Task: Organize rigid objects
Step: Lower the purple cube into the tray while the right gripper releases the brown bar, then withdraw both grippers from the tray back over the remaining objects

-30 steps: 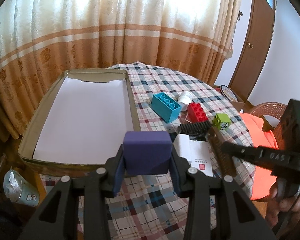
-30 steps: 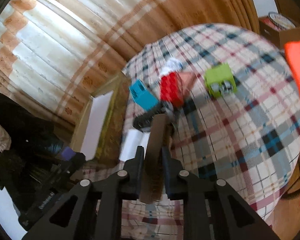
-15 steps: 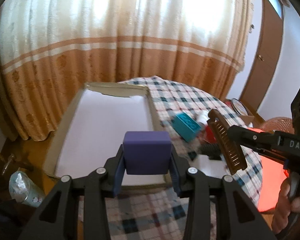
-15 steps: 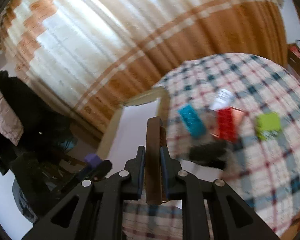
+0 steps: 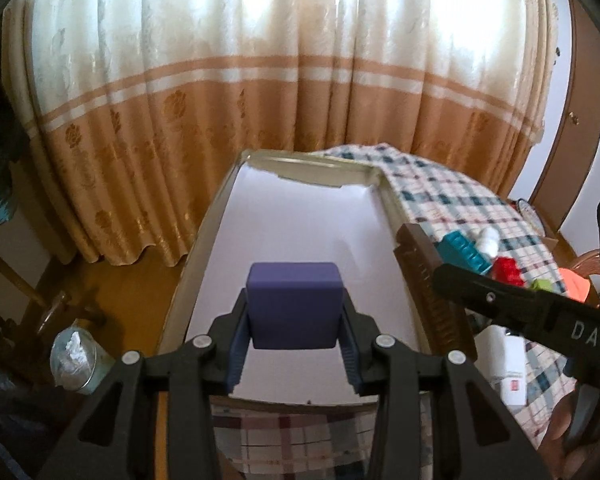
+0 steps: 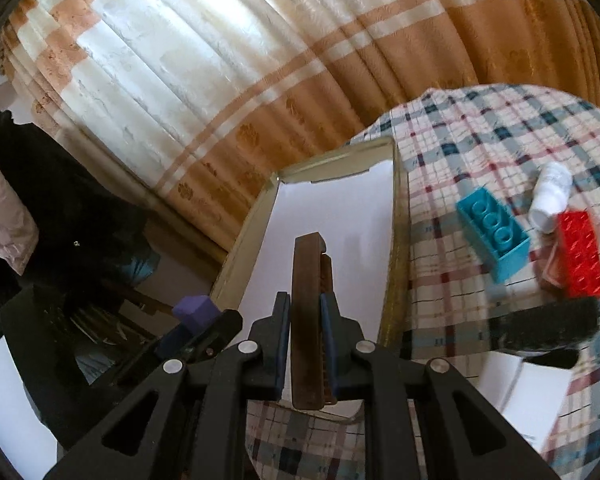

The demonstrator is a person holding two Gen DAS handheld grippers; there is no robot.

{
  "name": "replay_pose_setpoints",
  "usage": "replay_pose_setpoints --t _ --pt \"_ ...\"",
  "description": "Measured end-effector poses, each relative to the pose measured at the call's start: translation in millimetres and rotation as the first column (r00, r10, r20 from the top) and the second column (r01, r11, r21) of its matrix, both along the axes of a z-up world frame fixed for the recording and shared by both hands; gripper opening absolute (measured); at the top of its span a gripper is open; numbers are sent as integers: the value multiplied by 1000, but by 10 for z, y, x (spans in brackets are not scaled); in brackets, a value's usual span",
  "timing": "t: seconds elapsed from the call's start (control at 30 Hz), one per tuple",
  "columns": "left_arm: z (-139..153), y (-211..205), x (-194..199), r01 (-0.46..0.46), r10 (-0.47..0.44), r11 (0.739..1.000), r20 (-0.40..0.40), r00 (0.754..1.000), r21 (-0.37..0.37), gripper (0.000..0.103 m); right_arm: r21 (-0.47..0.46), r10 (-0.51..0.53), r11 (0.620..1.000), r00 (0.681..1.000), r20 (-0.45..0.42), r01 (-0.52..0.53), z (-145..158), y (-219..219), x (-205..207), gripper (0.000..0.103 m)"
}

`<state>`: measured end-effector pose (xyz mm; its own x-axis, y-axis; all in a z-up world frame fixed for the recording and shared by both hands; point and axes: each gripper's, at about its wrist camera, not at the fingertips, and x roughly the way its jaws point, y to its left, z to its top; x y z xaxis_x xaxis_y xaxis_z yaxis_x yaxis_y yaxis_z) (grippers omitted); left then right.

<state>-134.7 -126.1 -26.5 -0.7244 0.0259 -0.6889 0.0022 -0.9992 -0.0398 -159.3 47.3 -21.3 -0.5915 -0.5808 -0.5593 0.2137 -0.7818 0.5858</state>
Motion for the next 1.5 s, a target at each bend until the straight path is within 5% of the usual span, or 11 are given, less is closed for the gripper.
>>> replay_pose_setpoints --t 0.97,1.1,1.23,1.5 --pt "-315 -110 -240 -89 101 990 112 989 -106 41 128 3 992 1000 2 -3 -327 -261 -186 18" --pt "-228 -118 -191 -103 111 989 79 991 -105 80 156 11 988 999 -47 -4 -221 -262 -109 45" --pt "-74 -177 -51 -121 122 991 7 993 -49 101 211 -34 975 983 -179 72 -20 -126 142 71" --pt "-78 -305 249 -198 198 980 -40 979 -16 101 256 -186 936 958 -220 240 -30 452 584 73"
